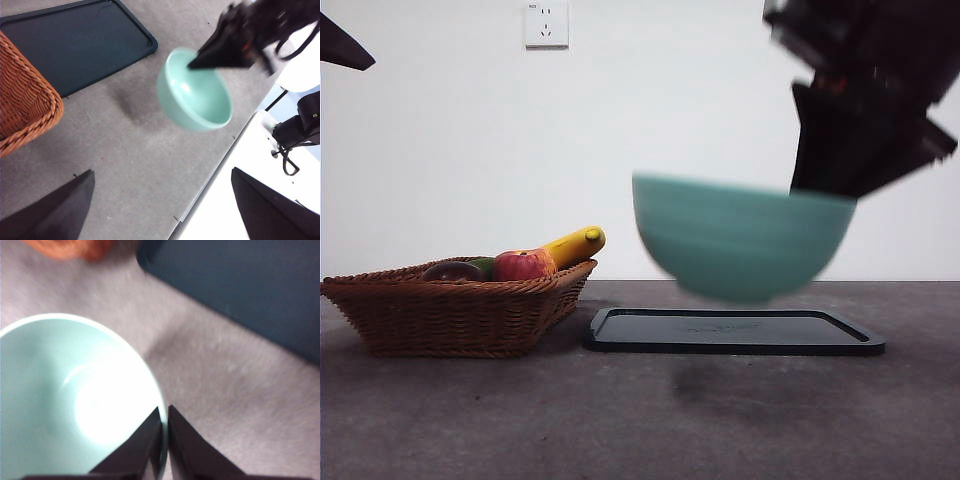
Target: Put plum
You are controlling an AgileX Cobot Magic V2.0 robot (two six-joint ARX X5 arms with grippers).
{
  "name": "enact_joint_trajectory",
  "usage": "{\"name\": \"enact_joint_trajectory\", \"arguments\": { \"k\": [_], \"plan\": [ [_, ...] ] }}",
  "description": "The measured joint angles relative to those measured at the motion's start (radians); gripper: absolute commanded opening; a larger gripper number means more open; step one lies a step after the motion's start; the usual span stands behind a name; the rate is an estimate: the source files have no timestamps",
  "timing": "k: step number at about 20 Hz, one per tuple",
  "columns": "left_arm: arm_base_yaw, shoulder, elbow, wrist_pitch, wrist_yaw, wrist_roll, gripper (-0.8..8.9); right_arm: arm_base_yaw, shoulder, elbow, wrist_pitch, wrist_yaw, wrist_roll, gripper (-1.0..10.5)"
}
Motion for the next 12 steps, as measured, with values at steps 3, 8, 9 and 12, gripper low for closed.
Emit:
{"name": "enact_joint_trajectory", "arguments": {
  "k": [3, 8, 9, 12],
  "plan": [
    [0.0, 0.0, 0.0, -0.001, 0.0, 0.0, 4.33, 0.013, 0.062, -0.045, 0.052, 0.008, 0.013, 0.1],
    [0.0, 0.0, 0.0, -0.004, 0.0, 0.0, 4.33, 0.026, 0.15, -0.049, 0.081, 0.048, 0.014, 0.1],
    [0.0, 0.0, 0.0, -0.004, 0.0, 0.0, 4.33, 0.026, 0.161, -0.049, 0.088, 0.049, 0.014, 0.1],
    [0.0, 0.0, 0.0, -0.004, 0.0, 0.0, 4.33, 0.026, 0.176, -0.049, 0.092, 0.05, 0.014, 0.1]
  ]
}}
